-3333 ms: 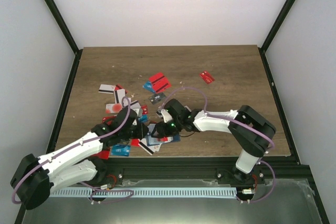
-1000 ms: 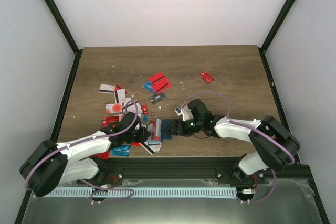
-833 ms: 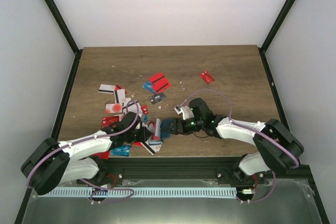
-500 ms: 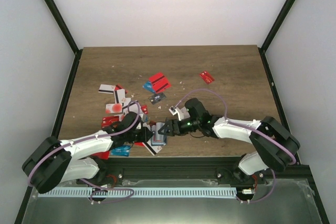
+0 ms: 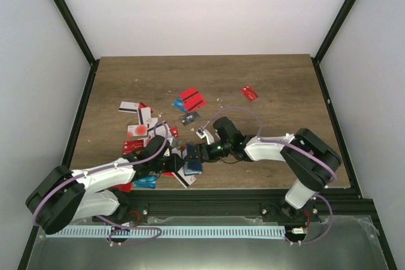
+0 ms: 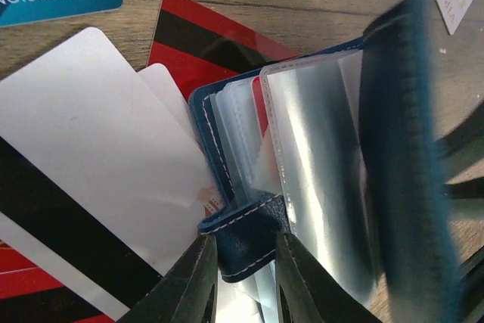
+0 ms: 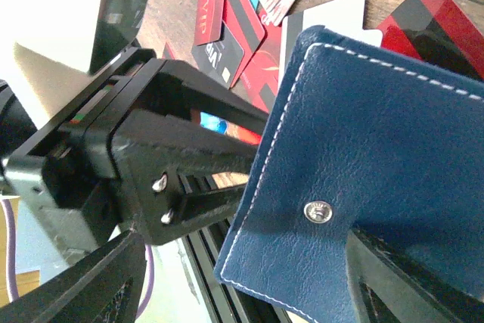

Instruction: Put the credit cards into the card holder

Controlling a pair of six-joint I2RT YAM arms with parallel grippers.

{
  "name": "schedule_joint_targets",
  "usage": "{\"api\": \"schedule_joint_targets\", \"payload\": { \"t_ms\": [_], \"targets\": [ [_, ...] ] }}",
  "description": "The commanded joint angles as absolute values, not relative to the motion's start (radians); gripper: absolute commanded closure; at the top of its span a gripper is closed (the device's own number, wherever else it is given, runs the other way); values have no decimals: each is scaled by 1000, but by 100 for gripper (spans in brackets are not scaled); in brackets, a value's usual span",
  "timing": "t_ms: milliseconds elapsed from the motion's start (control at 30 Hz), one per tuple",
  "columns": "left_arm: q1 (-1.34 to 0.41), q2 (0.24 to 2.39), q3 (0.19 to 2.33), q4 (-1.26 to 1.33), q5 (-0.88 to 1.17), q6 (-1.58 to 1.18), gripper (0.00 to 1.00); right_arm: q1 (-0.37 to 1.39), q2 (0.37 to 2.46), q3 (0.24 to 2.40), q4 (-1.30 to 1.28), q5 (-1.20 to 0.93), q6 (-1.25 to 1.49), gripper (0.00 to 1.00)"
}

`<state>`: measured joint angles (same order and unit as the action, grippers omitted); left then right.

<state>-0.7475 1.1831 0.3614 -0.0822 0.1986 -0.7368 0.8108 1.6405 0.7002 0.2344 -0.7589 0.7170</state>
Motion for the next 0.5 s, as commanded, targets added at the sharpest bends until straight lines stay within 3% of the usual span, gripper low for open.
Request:
{"api": "schedule_joint_targets", "payload": {
  "t_ms": [0, 467],
  "targets": [
    [-751, 1155, 342, -48, 227, -735, 76, 825, 1687, 756, 255, -757, 687, 26],
    [-753, 1178, 324, -1, 269, -710, 75, 851, 1772, 828, 281, -775, 684, 35]
  ]
}}
